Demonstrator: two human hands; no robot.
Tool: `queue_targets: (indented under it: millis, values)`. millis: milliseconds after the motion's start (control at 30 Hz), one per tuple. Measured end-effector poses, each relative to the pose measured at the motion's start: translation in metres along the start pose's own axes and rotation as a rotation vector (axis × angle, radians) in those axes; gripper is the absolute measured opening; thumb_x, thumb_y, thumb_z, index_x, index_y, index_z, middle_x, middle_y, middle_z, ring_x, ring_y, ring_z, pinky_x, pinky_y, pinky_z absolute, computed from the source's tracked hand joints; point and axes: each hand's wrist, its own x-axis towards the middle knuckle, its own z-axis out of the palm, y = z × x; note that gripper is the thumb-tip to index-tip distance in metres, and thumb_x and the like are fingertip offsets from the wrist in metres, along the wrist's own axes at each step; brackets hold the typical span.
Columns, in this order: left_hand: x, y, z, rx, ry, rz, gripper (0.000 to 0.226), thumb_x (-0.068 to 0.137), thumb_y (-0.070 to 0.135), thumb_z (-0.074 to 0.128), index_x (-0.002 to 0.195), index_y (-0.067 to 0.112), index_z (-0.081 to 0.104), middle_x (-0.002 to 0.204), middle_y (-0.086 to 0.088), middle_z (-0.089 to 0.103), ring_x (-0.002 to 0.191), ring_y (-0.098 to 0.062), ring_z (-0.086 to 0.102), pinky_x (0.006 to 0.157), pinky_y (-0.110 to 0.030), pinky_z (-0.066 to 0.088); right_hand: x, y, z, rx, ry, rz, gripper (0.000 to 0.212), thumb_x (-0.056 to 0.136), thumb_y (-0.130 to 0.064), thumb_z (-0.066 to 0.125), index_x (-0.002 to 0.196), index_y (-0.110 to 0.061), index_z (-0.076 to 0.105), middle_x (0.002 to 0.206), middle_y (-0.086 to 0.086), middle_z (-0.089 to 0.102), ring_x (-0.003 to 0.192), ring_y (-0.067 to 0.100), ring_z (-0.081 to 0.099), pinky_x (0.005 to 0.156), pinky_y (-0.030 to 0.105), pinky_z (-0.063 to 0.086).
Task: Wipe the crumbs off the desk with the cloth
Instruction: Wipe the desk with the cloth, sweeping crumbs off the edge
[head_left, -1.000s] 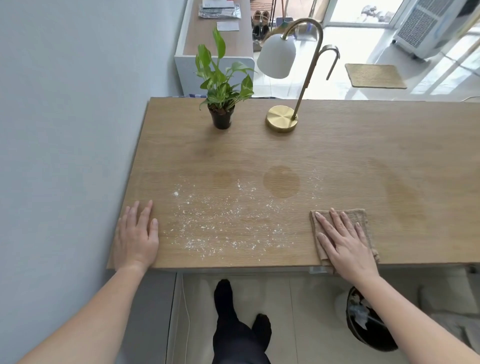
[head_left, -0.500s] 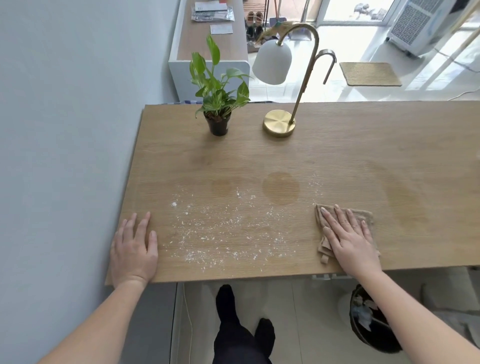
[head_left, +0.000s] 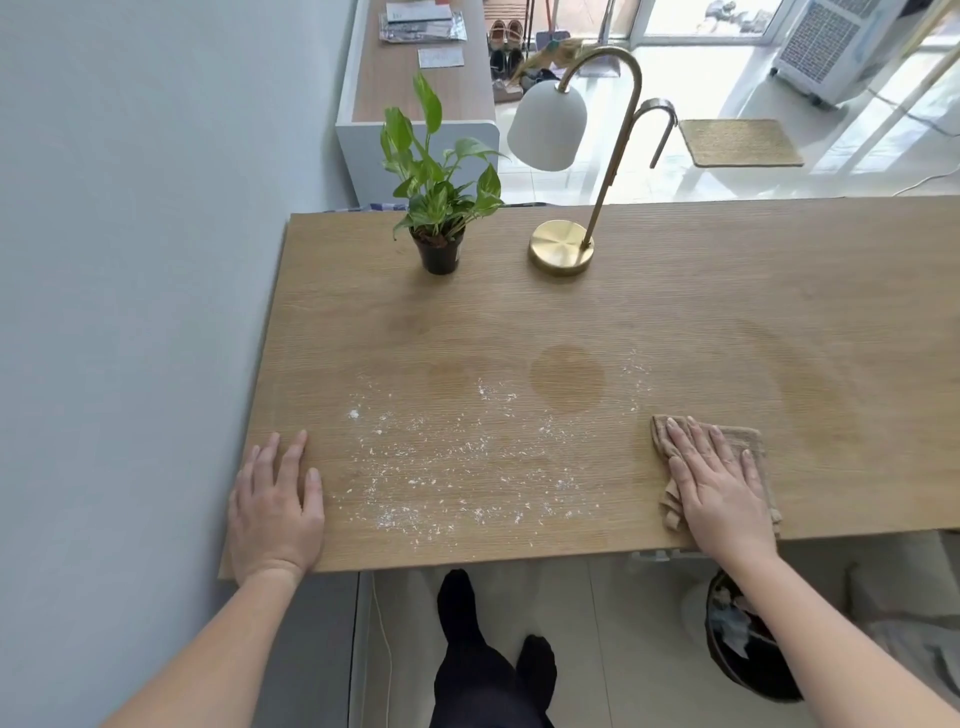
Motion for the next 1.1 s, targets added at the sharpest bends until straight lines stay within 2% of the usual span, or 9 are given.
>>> queue_targets:
  millis: [167,333,400,500,633,833,933,1033,1100]
  values:
    - [0.002,0.001,0.002,0.008,-0.001,0.005,0.062,0.101,0.05,0.033,0.159,0.033,0.047,0.169,-0.004,0.04,0.157,-0.031,0.032,0.126,-0.052,0.027,0.067,-0.038,-0.007,0.168,0.081,0.247,0.057,0.112,-0.056,0.012,0.167,-0.044,0.007,0.176,-0.016,0.0,0.164,0.015,-0.005,0.131,0.049,-0.01]
    - [0.0,0.001,0.0,0.008,-0.001,0.011,0.062,0.101,0.05,0.033,0.159,0.033,0.047,0.169,-0.004,0.04,0.156,-0.031,0.033,0.125,-0.053,0.028,0.031,-0.031,0.002,0.04,0.007,-0.063,0.057,0.109,-0.059,0.006,0.165,-0.05,0.006,0.172,-0.026,-0.005,0.161,0.001,-0.012,0.132,0.04,-0.009]
    - [0.0,0.003,0.0,0.004,0.003,0.007,0.062,0.101,0.05,0.034,0.158,0.032,0.048,0.168,-0.004,0.04,0.156,-0.031,0.033,0.124,-0.054,0.029,0.011,-0.006,-0.007,0.009,-0.036,-0.086,0.058,0.106,-0.062,0.001,0.164,-0.053,0.004,0.172,-0.028,-0.004,0.158,-0.006,-0.015,0.131,0.035,-0.009]
    - [-0.001,0.003,-0.001,0.014,0.006,0.008,0.061,0.1,0.048,0.036,0.158,0.032,0.049,0.168,-0.005,0.042,0.155,-0.032,0.035,0.124,-0.054,0.03,0.034,0.004,-0.02,0.066,-0.001,0.075,0.057,0.109,-0.06,0.007,0.165,-0.049,0.005,0.175,-0.021,0.001,0.161,0.002,-0.007,0.132,0.042,-0.005]
    - [0.0,0.003,0.0,0.024,0.016,0.012,0.061,0.1,0.047,0.035,0.158,0.031,0.049,0.167,-0.006,0.044,0.154,-0.032,0.037,0.123,-0.053,0.031,0.098,-0.053,-0.02,0.164,0.064,0.279,0.056,0.113,-0.053,0.015,0.168,-0.042,0.008,0.177,-0.012,-0.001,0.164,0.019,-0.005,0.131,0.053,-0.009]
    - [0.001,0.001,0.001,0.018,0.013,0.013,0.061,0.101,0.048,0.034,0.158,0.033,0.048,0.168,-0.004,0.042,0.155,-0.032,0.036,0.124,-0.054,0.031,0.052,-0.039,-0.015,0.044,-0.041,-0.096,0.054,0.108,-0.063,0.004,0.162,-0.058,0.003,0.171,-0.03,-0.007,0.159,-0.002,-0.015,0.13,0.037,-0.012]
    - [0.003,0.001,0.002,0.02,0.014,0.01,0.061,0.101,0.049,0.034,0.158,0.033,0.048,0.168,-0.004,0.042,0.155,-0.031,0.036,0.124,-0.053,0.031,0.061,-0.012,-0.027,0.06,-0.019,0.0,0.057,0.107,-0.065,0.004,0.162,-0.057,0.006,0.173,-0.027,0.0,0.161,0.0,-0.008,0.132,0.04,-0.006]
    - [0.003,0.0,0.003,0.034,0.015,0.011,0.06,0.101,0.048,0.034,0.158,0.033,0.048,0.167,-0.003,0.042,0.155,-0.03,0.036,0.124,-0.052,0.031,0.107,-0.037,-0.031,0.142,0.052,0.226,0.056,0.112,-0.056,0.015,0.167,-0.047,0.011,0.177,-0.015,0.002,0.164,0.014,-0.002,0.131,0.05,-0.005]
    - [0.003,0.0,0.003,0.033,0.013,0.007,0.061,0.101,0.049,0.034,0.158,0.033,0.048,0.168,-0.003,0.042,0.155,-0.03,0.036,0.124,-0.052,0.031,0.13,-0.065,-0.029,0.151,0.047,0.249,0.056,0.112,-0.055,0.015,0.167,-0.047,0.009,0.177,-0.013,-0.001,0.164,0.018,-0.004,0.13,0.052,-0.008]
